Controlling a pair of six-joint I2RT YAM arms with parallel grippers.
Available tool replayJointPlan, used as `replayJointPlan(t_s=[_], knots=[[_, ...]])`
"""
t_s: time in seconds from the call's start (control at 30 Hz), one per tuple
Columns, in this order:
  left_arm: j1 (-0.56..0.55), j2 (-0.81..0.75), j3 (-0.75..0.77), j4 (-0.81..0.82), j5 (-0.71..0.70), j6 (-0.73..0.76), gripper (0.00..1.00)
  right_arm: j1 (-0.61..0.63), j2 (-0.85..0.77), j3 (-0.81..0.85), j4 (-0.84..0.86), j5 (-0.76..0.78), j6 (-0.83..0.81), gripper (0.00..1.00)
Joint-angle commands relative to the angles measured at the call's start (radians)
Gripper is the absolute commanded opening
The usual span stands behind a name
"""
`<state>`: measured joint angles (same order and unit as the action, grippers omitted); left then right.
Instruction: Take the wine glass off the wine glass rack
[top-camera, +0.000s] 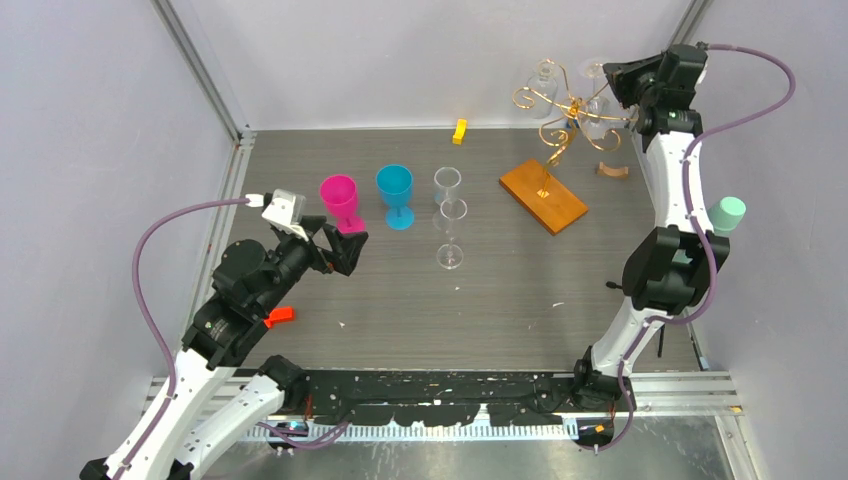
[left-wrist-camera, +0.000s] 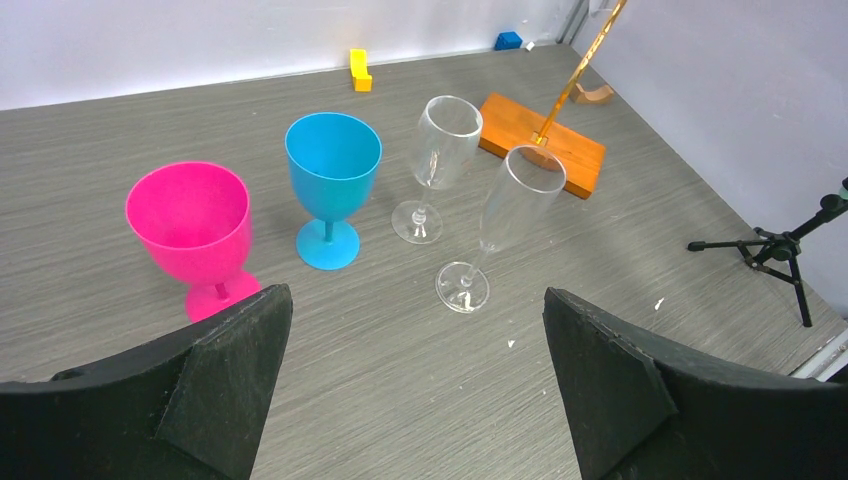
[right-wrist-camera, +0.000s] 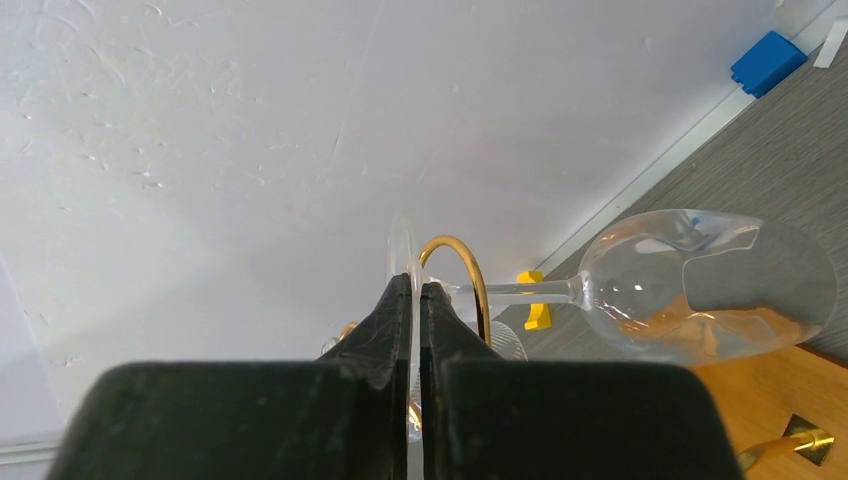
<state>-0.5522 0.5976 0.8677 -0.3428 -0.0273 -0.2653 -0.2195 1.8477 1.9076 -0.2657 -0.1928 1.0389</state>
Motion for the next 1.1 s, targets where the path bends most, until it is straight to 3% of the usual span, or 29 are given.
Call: replayJointPlan(t_s=[0.0, 0.53, 0.73, 1.07], knots=[[0.003, -0.009, 0.036, 0.009, -0.014, -0.003, 1.00, 0.000, -0.119, -0.060, 0.154, 0.081, -0.011, 0.00], [0.003, -0.023, 0.033, 0.002, -0.022, -0.003, 1.00, -0.001, -0.167, -0.128, 0.222, 0.184, 0.054, 0.00], [0.003, -0.024, 0.033, 0.002, -0.023, -0.003, 1.00, -0.001, -0.189, -0.128, 0.163, 0.288, 0.060, 0.00], [0.003, -0.023, 0.031, 0.004, -0.022, -0.003, 1.00, -0.001, -0.197, -0.094, 0.074, 0.329, 0.054, 0.00]])
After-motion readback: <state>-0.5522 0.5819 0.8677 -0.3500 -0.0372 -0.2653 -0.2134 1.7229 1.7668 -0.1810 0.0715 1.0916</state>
